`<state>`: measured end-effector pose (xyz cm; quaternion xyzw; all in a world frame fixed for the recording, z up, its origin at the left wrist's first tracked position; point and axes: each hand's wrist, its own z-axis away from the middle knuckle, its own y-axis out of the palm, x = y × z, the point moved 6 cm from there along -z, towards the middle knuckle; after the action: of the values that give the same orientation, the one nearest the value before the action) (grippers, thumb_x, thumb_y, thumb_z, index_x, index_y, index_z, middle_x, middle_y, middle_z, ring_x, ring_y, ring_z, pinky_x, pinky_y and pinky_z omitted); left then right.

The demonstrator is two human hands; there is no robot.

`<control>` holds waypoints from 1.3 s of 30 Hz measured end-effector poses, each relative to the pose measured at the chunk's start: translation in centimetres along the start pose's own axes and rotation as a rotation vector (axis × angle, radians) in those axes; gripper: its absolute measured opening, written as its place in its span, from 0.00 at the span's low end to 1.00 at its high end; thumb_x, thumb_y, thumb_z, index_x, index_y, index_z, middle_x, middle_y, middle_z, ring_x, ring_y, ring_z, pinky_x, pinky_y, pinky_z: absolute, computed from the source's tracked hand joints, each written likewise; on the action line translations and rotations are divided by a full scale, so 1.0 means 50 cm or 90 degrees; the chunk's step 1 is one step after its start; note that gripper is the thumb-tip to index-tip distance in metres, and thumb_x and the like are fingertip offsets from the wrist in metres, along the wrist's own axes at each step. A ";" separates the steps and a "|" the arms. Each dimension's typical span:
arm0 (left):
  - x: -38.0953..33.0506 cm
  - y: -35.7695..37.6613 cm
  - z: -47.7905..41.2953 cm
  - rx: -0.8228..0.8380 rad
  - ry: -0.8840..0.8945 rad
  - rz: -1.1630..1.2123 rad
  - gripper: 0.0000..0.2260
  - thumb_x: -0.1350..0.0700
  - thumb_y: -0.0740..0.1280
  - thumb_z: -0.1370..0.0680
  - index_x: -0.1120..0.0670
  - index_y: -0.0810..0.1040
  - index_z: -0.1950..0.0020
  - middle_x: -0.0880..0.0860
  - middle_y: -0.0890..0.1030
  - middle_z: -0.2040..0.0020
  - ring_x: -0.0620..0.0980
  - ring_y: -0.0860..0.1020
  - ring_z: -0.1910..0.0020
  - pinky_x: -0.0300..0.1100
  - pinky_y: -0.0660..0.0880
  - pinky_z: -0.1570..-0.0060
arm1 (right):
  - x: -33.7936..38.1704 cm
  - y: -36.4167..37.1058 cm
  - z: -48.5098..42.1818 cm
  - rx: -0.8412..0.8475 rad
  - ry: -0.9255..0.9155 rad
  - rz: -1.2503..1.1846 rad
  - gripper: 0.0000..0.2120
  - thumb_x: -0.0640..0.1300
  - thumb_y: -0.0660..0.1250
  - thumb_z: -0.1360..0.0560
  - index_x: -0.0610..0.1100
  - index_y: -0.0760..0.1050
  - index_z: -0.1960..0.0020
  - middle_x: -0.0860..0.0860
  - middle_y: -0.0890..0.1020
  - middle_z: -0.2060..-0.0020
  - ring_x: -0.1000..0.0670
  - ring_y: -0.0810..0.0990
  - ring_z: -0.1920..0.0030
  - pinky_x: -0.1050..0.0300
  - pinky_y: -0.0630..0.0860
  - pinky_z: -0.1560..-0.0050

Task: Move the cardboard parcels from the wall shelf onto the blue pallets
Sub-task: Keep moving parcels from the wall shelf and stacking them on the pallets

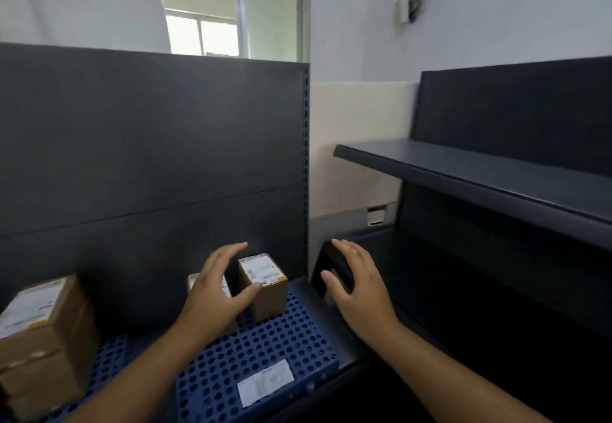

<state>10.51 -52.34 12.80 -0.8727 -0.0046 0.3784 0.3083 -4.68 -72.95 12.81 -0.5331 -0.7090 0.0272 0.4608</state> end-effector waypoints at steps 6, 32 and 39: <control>-0.221 0.085 0.032 0.138 0.160 0.144 0.30 0.39 0.72 0.30 0.30 0.63 0.31 0.34 0.67 0.31 0.28 0.64 0.33 0.37 0.64 0.37 | 0.087 -0.232 0.137 -0.142 0.037 0.091 0.25 0.53 0.67 0.24 0.58 0.66 0.29 0.62 0.67 0.35 0.61 0.67 0.33 0.68 0.62 0.37; -1.182 0.354 0.588 0.392 0.556 0.486 0.36 0.37 0.71 0.31 0.33 0.57 0.28 0.37 0.65 0.31 0.40 0.67 0.32 0.41 0.65 0.36 | 0.439 -1.175 1.020 -0.551 0.337 0.644 0.31 0.59 0.67 0.26 0.57 0.60 0.26 0.54 0.65 0.28 0.52 0.61 0.28 0.51 0.62 0.28; -1.383 0.406 0.735 0.398 0.563 0.488 0.36 0.43 0.74 0.29 0.35 0.59 0.26 0.37 0.64 0.31 0.39 0.67 0.31 0.40 0.63 0.39 | 0.461 -1.360 1.186 -0.575 0.352 0.644 0.31 0.59 0.67 0.26 0.61 0.59 0.27 0.55 0.64 0.28 0.52 0.60 0.27 0.56 0.60 0.32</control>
<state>-67.79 -65.82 28.05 -0.7551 0.5432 0.0506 0.3637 -94.99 -57.35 29.19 -0.9207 -0.1762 -0.1940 0.2892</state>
